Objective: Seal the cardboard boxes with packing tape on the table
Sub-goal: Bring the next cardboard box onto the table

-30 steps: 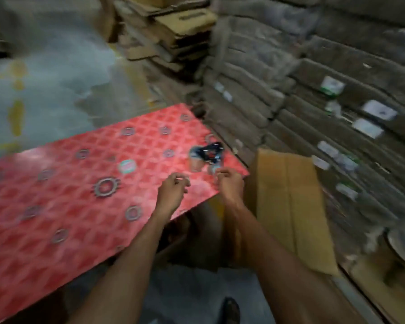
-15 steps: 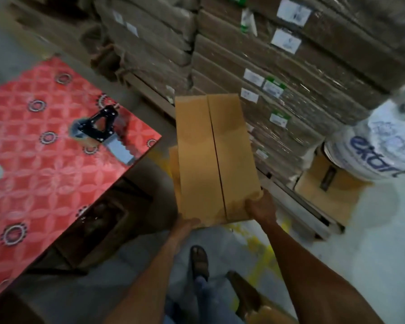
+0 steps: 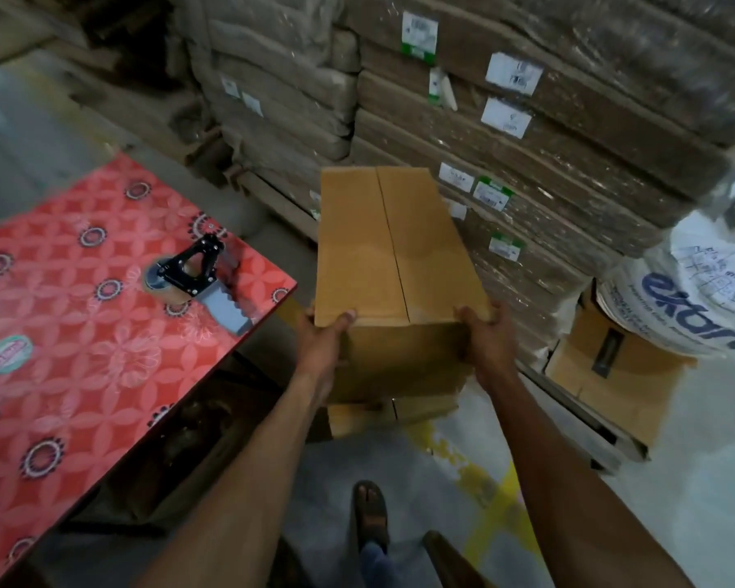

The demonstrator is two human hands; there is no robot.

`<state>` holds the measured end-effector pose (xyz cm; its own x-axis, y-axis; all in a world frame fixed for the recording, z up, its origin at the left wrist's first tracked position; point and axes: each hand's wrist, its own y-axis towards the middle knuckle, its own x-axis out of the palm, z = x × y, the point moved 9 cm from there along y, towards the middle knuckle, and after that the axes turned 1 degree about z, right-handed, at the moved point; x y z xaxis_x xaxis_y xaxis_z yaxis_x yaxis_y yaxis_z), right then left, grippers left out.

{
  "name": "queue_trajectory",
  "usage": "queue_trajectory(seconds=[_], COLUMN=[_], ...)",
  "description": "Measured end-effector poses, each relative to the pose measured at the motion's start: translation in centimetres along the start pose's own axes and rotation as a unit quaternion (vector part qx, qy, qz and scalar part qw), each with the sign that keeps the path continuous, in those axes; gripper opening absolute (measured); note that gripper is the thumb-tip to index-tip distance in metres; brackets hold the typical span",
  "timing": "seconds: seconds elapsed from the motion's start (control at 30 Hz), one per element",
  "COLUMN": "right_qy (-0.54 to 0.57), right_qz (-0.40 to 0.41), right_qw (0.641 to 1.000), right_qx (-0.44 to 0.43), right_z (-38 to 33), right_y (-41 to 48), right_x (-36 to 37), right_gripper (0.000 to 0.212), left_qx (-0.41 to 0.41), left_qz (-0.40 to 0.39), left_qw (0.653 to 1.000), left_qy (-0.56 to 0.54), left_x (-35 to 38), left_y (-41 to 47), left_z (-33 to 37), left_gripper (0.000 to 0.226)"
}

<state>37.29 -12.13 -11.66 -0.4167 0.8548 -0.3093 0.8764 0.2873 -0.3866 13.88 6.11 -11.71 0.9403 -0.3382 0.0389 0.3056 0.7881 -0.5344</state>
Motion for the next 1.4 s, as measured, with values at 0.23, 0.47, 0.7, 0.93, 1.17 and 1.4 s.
queue_trajectory(seconds=[0.23, 0.47, 0.7, 0.93, 1.17, 1.4], right_qy=[0.094, 0.067, 0.096, 0.074, 0.021, -0.061], right_qz=[-0.02, -0.084, -0.186, -0.297, -0.334, -0.344], right_qw=[0.992, 0.97, 0.933, 0.905, 0.909, 0.906], right_qx=[-0.088, -0.219, -0.291, -0.296, -0.248, -0.238], right_z=[-11.5, -21.9, -27.8, -23.7, -15.0, -9.0], right_y=[-5.3, -14.2, -25.4, -35.7, -38.3, -37.9], right_x=[3.1, 11.7, 24.1, 35.2, 40.0, 39.9], right_gripper=[0.065, 0.04, 0.038, 0.037, 0.04, 0.062], left_qx=[0.178, 0.242, 0.299, 0.271, 0.179, 0.101], left_qz=[0.046, 0.137, 0.25, 0.346, 0.36, 0.359], left_qw=[0.982, 0.96, 0.917, 0.888, 0.904, 0.928], left_qy=[0.05, 0.032, -0.087, -0.133, -0.148, -0.023], left_x=[-5.4, -19.5, -34.8, -48.6, -54.1, -55.1], left_y=[-2.9, -7.7, -14.3, -19.1, -18.4, -16.1], left_z=[16.1, 23.8, 24.8, 19.5, 9.1, 3.5], left_gripper=[0.048, 0.044, 0.049, 0.049, 0.051, 0.059])
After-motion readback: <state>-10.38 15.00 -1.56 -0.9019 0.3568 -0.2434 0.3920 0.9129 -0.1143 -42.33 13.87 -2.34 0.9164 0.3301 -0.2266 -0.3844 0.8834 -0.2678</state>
